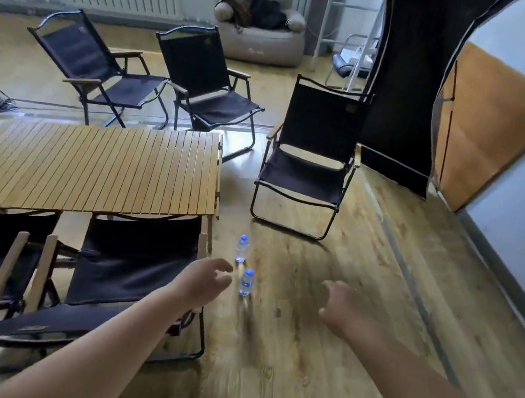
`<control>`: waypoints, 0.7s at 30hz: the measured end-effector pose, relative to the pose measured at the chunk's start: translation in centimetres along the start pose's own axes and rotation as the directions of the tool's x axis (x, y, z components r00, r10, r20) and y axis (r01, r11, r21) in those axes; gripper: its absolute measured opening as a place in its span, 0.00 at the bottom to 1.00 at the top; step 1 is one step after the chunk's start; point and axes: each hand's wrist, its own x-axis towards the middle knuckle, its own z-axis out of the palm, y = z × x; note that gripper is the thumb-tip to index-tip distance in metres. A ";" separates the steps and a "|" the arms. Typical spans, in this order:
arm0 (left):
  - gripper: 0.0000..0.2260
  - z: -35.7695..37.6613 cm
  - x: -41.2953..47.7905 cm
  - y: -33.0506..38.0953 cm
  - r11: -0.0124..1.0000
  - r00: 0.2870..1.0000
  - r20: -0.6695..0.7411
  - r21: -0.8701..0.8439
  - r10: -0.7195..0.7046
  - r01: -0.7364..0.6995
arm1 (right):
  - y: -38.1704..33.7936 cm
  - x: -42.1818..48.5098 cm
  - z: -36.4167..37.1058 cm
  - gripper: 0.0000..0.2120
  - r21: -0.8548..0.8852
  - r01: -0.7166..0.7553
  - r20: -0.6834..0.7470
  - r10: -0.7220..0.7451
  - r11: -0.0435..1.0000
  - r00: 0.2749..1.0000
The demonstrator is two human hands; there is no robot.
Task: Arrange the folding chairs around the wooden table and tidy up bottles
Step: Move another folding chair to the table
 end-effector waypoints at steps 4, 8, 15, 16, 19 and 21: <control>0.13 1.2 2.6 3.6 1.000 1.000 -0.020 0.016 -0.014 0.015 | 3.4 1.5 -3.5 0.31 -0.001 0.023 -0.009 -0.023 1.000 1.000; 0.12 1.9 5.9 5.9 0.999 0.999 -0.001 0.038 -0.032 0.032 | 6.4 4.0 -5.7 0.31 -0.001 0.012 -0.033 -0.012 1.000 0.999; 0.14 2.8 16.1 10.2 0.998 0.998 0.063 0.050 -0.027 0.024 | 10.1 11.5 -10.0 0.26 -0.023 -0.030 -0.020 0.029 0.999 0.999; 0.14 2.9 18.0 11.0 0.998 0.996 0.084 0.056 -0.022 0.017 | 10.7 13.1 -10.5 0.24 -0.032 -0.039 -0.001 0.039 0.999 0.999; 0.16 2.8 23.7 13.2 0.998 0.991 0.133 0.058 -0.018 0.010 | 12.4 17.8 -12.6 0.24 -0.019 -0.065 0.007 0.065 0.998 0.998; 0.16 2.4 27.6 14.6 0.999 0.988 0.150 0.046 -0.027 0.020 | 13.4 20.7 -14.6 0.26 -0.021 -0.105 -0.003 0.105 0.994 0.994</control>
